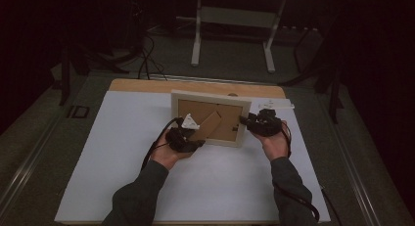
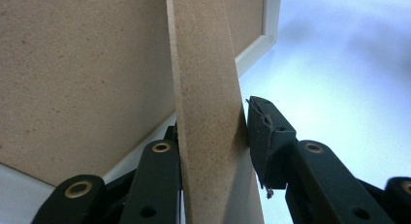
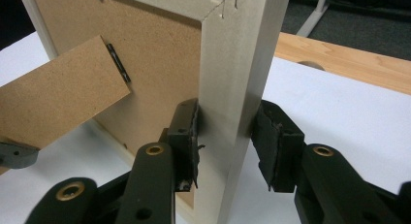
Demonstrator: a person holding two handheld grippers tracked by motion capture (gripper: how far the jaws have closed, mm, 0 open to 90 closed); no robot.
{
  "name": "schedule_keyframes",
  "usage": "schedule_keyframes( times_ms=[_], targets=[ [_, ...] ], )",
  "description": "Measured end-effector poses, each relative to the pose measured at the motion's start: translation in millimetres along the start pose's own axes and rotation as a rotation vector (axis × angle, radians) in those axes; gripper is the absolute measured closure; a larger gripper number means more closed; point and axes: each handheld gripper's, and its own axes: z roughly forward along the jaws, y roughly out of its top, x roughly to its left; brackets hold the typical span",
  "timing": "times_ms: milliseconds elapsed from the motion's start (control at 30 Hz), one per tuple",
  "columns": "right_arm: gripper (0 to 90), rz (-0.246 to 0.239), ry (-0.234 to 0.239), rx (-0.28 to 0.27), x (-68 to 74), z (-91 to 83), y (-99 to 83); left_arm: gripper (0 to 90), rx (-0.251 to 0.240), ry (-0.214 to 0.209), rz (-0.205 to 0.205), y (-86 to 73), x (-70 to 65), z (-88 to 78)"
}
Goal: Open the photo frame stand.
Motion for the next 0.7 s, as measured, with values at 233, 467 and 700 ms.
schedule_keyframes(
  times_ms=[233,467,700],
  targets=[
    [62.4,-0.006,-0.002,0.002,0.0,0.3,-1.0,68.9,-0.002,0.005,0.016,1.7,-4.0,1.3],
    [62.4,-0.014,-0.008,-0.004,0.4,-0.9,-1.3,69.2,-0.007,0.006,0.030,2.4,-8.2,2.3],
    [62.4,-0.048,-0.030,-0.012,5.0,-1.5,-1.5,69.2,-0.011,0.012,0.045,3.2,-11.7,3.9]
  ],
)
